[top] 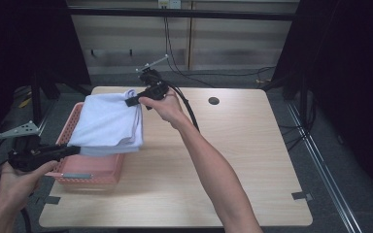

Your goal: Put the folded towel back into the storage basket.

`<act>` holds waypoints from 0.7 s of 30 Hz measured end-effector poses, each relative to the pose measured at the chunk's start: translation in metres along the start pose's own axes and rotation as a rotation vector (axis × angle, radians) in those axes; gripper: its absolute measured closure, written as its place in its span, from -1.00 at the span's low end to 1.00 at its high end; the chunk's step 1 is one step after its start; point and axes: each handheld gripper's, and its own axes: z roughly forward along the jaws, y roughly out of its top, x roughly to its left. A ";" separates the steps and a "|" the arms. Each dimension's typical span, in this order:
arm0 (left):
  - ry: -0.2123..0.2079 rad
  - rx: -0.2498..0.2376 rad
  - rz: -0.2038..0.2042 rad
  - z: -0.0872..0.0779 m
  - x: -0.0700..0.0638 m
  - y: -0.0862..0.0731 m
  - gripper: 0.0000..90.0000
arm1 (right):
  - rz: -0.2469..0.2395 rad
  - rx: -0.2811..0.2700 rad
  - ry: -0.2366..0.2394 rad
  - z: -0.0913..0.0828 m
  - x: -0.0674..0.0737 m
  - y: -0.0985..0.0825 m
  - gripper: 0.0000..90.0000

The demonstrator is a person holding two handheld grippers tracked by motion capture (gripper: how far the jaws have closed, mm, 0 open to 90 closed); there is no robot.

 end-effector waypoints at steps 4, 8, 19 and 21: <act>0.006 -0.010 -0.018 -0.007 0.008 -0.004 0.74 | 0.003 0.003 0.006 0.009 0.004 0.002 0.65; 0.019 -0.012 -0.045 -0.011 0.016 -0.011 0.74 | 0.002 0.000 0.004 0.018 0.009 0.005 0.65; 0.069 0.022 -0.117 -0.014 0.048 -0.031 0.74 | 0.033 0.012 -0.005 0.056 0.016 0.002 0.64; 0.077 0.029 -0.138 -0.013 0.056 -0.035 0.74 | 0.044 0.021 -0.013 0.064 0.017 0.000 0.64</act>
